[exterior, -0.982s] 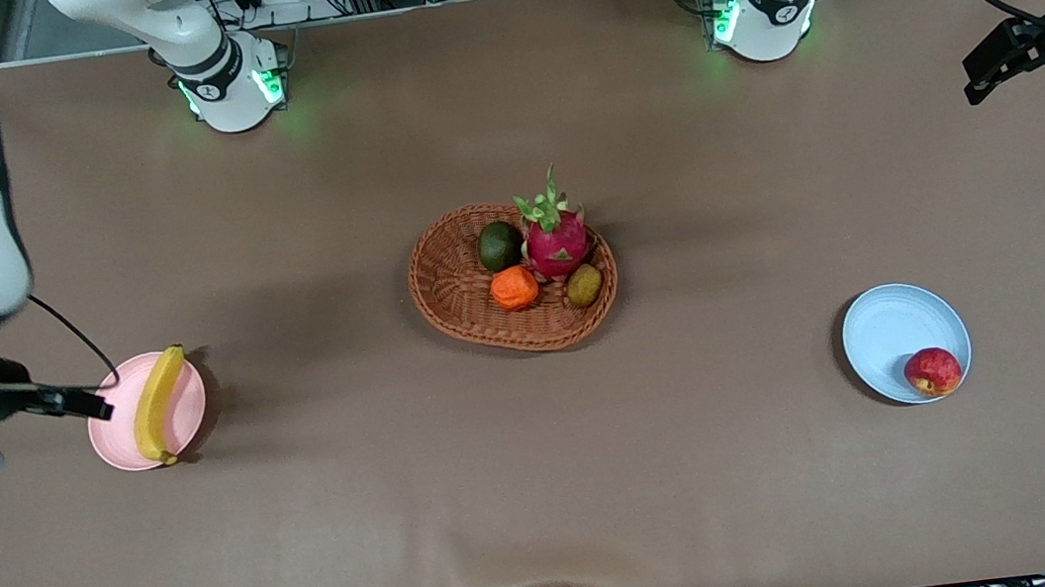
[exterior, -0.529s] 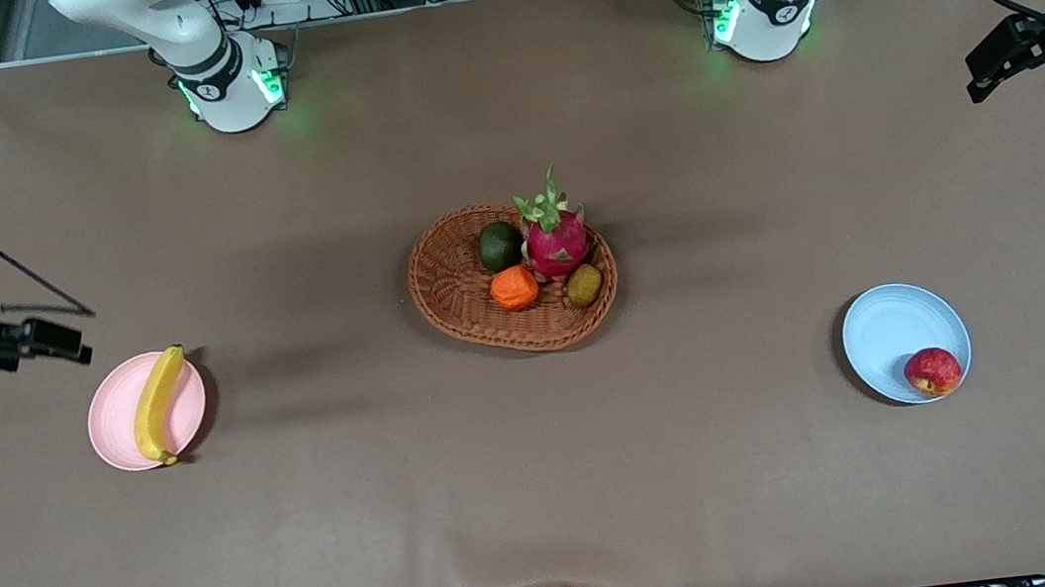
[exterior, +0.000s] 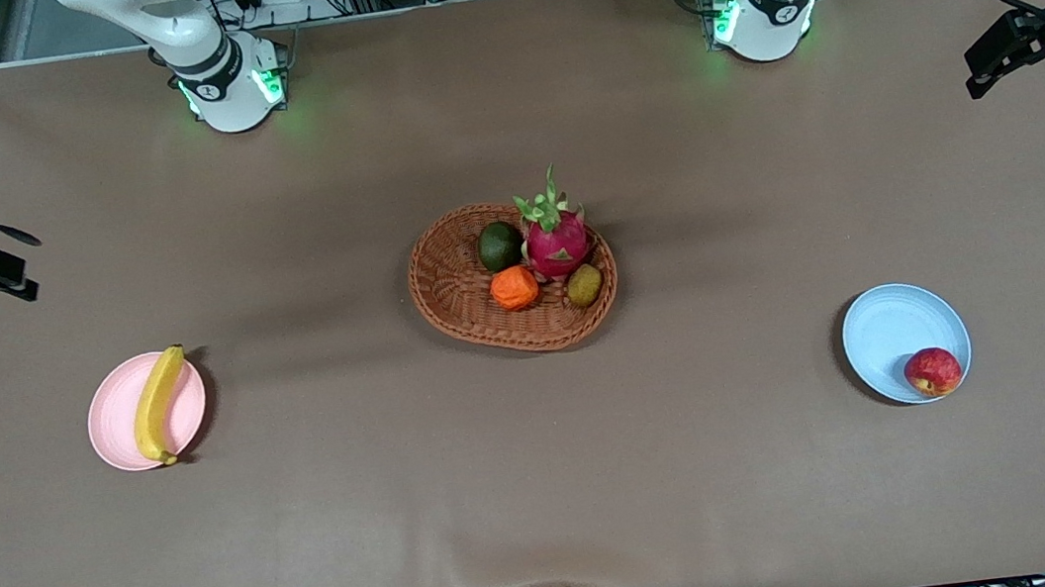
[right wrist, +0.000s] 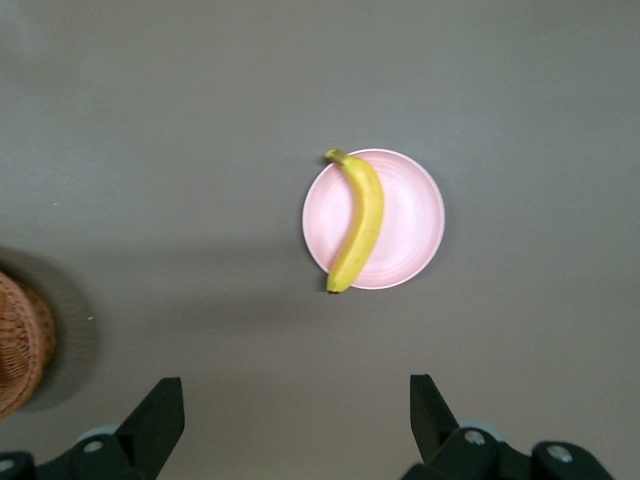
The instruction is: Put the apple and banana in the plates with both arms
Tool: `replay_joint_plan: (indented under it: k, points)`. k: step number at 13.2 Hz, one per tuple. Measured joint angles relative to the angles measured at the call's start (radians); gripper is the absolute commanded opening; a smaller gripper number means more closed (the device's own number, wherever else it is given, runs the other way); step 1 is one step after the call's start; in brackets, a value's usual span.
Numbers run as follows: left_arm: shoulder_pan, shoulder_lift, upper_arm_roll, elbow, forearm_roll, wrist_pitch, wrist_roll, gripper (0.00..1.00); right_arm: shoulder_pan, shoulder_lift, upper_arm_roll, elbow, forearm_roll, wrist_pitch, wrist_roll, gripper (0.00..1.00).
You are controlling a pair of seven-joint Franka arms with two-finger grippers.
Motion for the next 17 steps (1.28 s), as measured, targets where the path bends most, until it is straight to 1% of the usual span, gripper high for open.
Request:
replay_joint_plan:
  k: [4,6,8,11,13,17]
  points:
    - [0.0,0.0,0.0,0.001,-0.013,-0.002,0.001,1.0,-0.002,0.0,0.002,0.036,-0.025,-0.034,0.0,1.0]
    - [0.0,0.0,0.0,0.002,-0.015,-0.003,0.001,1.0,-0.005,0.0,0.002,0.049,-0.025,-0.049,0.0,1.0]
    - [0.0,0.0,0.0,0.002,-0.016,-0.017,0.001,1.0,-0.005,0.0,0.005,0.067,-0.019,-0.095,0.006,1.0]
    - [0.0,0.0,0.0,0.003,-0.016,-0.026,0.001,1.0,-0.005,0.0,0.013,0.106,-0.014,-0.133,0.049,1.0]
    - [0.0,0.0,0.0,0.003,-0.016,-0.032,0.001,1.0,-0.005,0.0,0.014,0.109,-0.014,-0.162,0.052,1.0]
    - [0.0,0.0,0.001,0.006,-0.016,-0.035,0.001,1.0,-0.005,0.004,0.014,0.102,-0.013,-0.174,0.054,1.0]
